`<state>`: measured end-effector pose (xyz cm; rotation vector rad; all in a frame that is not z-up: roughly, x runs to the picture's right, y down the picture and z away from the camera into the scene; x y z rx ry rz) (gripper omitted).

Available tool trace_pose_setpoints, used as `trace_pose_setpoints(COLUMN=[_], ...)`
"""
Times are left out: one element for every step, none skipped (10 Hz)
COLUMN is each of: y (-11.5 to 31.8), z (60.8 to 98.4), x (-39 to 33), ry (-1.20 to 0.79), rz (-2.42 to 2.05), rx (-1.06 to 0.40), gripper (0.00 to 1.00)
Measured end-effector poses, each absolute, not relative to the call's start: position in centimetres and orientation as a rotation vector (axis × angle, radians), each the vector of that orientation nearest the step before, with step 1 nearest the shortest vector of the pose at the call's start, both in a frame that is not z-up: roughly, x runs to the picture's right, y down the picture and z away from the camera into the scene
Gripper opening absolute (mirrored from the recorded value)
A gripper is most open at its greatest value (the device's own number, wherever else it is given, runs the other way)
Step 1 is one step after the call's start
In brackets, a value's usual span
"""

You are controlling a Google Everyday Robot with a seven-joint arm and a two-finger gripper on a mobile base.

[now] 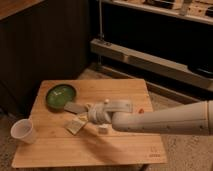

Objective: Place the eraser on the white sponge

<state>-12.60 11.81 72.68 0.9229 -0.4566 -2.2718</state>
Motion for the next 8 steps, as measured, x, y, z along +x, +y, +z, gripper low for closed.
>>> trace_pose_setpoints(y=[11.9,12.0,12.0,12.2,12.4,12.6,12.7,12.9], z=[72.9,73.1,73.2,73.5,73.7,74.0,74.2,74.5], x=[-12.1,-12.2,-12.1,-11.6,-11.8,-11.7,-11.5,-11.3], ry=[-0.44,-0.43,-0.419,-0.413,-0.417,-0.421,-0.424,-0.433], rz=[-2.304,-2.336,-2.349,-2.352,-2.354,-2.351,-2.346,-2.337], rx=[0.869,0.833,0.815,0.791,0.778,0.77,0.763,0.753], gripper=[0.0,0.0,0.0,0.0,0.0,0.0,0.0,0.0])
